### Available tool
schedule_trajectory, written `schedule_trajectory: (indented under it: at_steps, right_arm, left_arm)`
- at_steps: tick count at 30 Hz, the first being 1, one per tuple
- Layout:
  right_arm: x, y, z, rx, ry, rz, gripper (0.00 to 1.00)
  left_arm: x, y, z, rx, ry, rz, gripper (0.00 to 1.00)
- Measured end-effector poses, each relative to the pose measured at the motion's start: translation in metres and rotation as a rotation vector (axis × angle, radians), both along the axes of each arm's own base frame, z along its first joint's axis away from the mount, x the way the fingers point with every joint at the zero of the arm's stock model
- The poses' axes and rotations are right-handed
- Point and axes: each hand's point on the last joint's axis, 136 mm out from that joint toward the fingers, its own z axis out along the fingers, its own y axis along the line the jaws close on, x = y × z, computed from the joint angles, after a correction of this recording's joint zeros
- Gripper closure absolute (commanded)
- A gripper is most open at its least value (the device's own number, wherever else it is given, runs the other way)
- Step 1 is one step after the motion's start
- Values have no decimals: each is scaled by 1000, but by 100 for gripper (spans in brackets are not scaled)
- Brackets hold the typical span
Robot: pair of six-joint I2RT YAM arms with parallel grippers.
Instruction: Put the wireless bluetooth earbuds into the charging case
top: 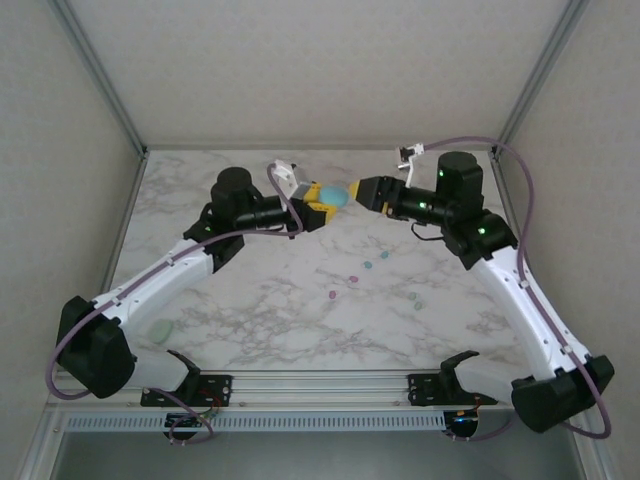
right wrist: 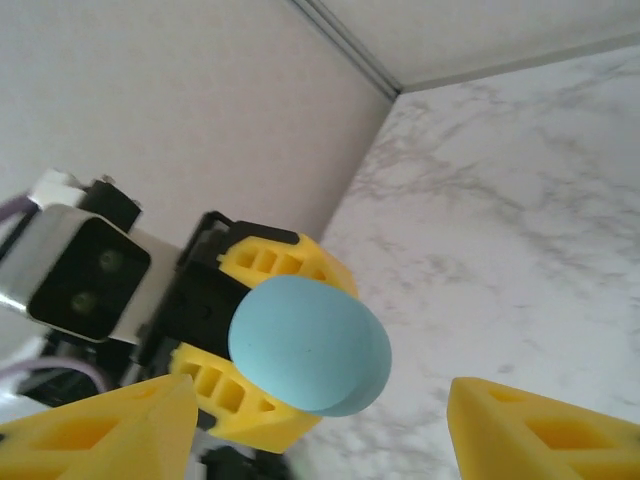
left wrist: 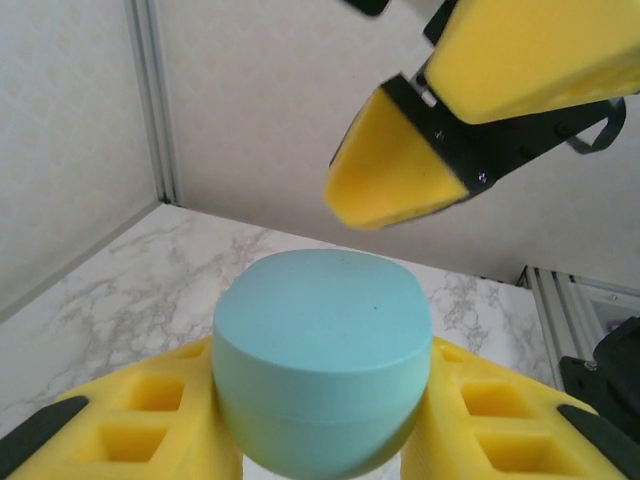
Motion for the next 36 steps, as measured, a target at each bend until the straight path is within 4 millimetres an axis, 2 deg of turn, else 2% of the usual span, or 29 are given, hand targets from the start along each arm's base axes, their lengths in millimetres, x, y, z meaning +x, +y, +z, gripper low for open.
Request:
schedule_trajectory:
  at_steps: [5, 8, 17, 36]
  right_arm:
    - [-5, -5, -33, -158, -42, 40, 32]
    - [-11, -5, -43, -190, -46, 82, 32]
    - [-16, -5, -48, -215, -56, 110, 32]
    - [-3, -5, -45, -191, 6, 18, 31]
  left_arm:
    - [-11, -10, -10, -9, 9, -21, 79]
    - [-12, -11, -10, -24, 7, -23, 79]
    - [-12, -13, -3, -56, -6, -29, 80]
    - [-7, -12, -13, -28, 14, -11, 82]
